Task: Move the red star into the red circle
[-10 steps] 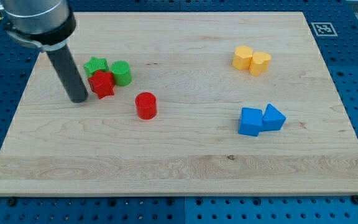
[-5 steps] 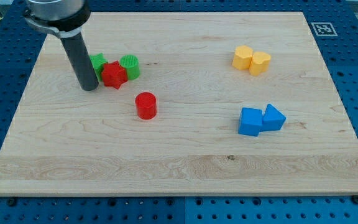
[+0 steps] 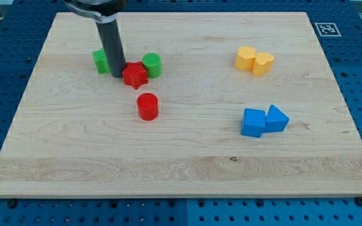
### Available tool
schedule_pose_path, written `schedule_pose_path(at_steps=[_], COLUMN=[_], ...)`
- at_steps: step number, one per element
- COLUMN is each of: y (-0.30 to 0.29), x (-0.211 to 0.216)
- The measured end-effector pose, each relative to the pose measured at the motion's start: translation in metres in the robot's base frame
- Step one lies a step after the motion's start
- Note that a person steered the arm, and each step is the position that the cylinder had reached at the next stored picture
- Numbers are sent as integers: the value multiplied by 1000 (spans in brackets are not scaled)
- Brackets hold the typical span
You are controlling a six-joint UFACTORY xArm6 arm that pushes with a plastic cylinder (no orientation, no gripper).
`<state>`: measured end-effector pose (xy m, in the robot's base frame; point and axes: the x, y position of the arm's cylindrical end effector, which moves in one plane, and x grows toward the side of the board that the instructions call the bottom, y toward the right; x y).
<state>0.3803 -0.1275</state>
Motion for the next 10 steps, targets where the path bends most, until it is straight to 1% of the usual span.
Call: schedule_pose_path(at_steps=[1,4,5,7,8,9,10], y=[1,75,89,88,86,71,37], x=[-1,-4,4,48,58,66,54])
